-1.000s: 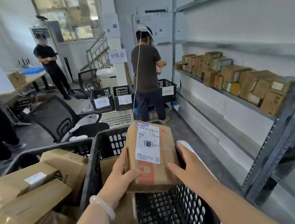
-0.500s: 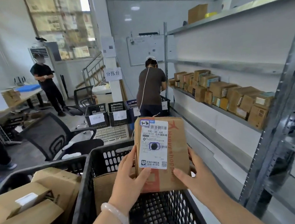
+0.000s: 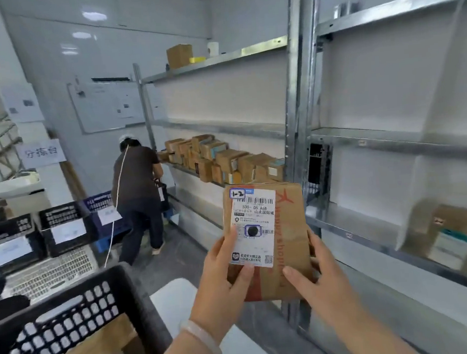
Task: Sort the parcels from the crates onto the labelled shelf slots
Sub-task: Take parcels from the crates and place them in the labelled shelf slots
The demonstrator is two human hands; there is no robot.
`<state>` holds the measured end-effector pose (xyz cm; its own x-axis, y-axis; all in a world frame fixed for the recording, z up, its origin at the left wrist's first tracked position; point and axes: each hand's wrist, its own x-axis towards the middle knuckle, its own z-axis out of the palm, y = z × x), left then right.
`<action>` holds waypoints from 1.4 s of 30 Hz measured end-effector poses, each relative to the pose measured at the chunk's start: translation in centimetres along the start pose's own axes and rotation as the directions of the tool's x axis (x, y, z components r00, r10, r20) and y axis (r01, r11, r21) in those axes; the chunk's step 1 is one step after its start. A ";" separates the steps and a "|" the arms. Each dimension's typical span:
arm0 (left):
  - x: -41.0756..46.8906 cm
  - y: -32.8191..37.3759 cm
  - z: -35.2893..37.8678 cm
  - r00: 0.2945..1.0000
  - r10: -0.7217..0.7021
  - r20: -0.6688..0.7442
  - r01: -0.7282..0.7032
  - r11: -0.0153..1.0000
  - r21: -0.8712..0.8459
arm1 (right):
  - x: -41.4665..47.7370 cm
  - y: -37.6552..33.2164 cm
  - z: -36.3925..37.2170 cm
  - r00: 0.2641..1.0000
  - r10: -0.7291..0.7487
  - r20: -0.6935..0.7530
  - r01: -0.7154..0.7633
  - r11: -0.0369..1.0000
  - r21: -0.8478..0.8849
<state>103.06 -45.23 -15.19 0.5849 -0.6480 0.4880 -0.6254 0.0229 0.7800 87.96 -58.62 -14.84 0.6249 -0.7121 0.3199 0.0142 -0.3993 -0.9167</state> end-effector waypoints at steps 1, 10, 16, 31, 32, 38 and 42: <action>0.9 1.0 2.0 0.999 0.010 0.041 -0.009 1.000 -0.023 | 0.1 0.2 -2.1 0.999 -0.012 -0.042 0.012 1.000 -0.016; 6.8 12.7 21.4 0.965 0.220 0.141 -0.173 0.944 -0.281 | 0.7 0.6 -23.4 0.936 -0.132 -0.327 0.067 0.977 -0.201; 8.7 20.3 32.7 0.929 0.349 0.121 -0.264 0.857 -0.442 | 0.0 0.2 -36.1 0.899 -0.207 -0.386 0.076 0.941 -0.329; 18.3 26.9 46.2 0.884 0.454 0.116 -0.334 0.785 -0.522 | 5.2 0.8 -50.8 0.866 -0.354 -0.353 -0.035 0.661 -0.750; 19.3 26.8 46.7 0.881 0.461 0.109 -0.344 0.781 -0.521 | 5.9 1.0 -51.0 0.875 -0.354 -0.331 -0.043 0.624 -0.780; 26.2 25.1 49.8 0.863 0.492 0.112 -0.363 0.761 -0.538 | 10.9 2.2 -51.6 0.900 -0.323 -0.292 -0.109 0.482 -0.869; 31.2 23.7 51.7 0.842 0.525 0.123 -0.393 0.753 -0.528 | 14.5 3.3 -51.9 0.903 -0.308 -0.301 -0.145 0.441 -0.886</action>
<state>79.78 -104.33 -1.74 0.1000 -0.6274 0.7723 -0.4279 0.6736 0.6026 56.57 -100.24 -0.83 0.3247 -0.6936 0.6430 -0.7757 -0.5842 -0.2386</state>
